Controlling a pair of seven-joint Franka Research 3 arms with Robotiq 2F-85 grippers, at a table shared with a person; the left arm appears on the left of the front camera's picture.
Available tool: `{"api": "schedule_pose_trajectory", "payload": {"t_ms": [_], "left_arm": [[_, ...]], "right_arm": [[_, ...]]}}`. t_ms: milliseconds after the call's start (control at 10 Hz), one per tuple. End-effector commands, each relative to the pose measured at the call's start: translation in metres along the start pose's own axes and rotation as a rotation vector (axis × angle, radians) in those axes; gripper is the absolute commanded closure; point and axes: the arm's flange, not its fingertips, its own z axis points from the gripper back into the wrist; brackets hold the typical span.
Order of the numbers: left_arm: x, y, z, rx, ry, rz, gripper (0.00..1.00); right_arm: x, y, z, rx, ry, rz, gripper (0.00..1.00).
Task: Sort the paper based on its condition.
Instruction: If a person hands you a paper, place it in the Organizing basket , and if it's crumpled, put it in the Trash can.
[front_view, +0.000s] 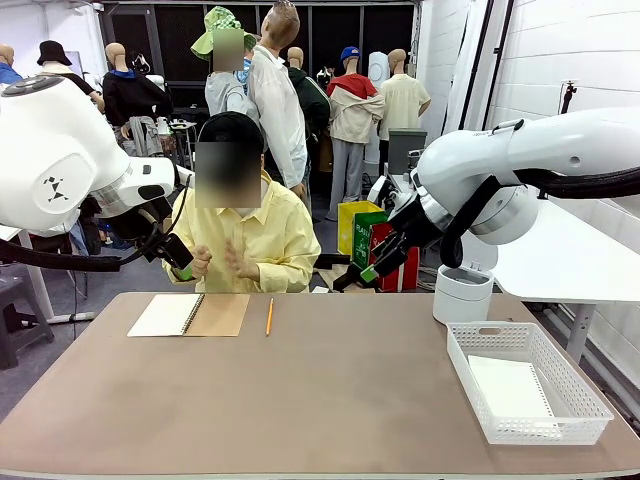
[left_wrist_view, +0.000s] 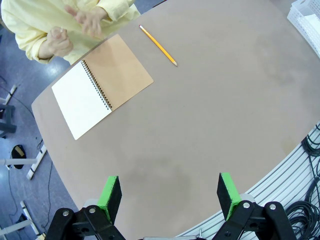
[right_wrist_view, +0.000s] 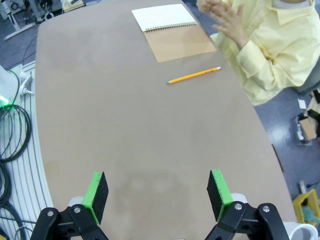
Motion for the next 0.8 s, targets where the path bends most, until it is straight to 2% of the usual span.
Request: {"api": "schedule_pose_trajectory", "payload": {"t_ms": [0, 700], "left_arm": [[-0.0007, 0.0012, -0.0009, -0.004, -0.010, 0.001, 0.00], [-0.0007, 0.0012, -0.0009, -0.004, -0.010, 0.001, 0.00]], "right_arm": [[0.0005, -0.0001, 0.0002, -0.002, -0.002, -0.002, 0.00], [0.0005, -0.0001, 0.0002, -0.002, -0.002, -0.002, 0.00]]}}
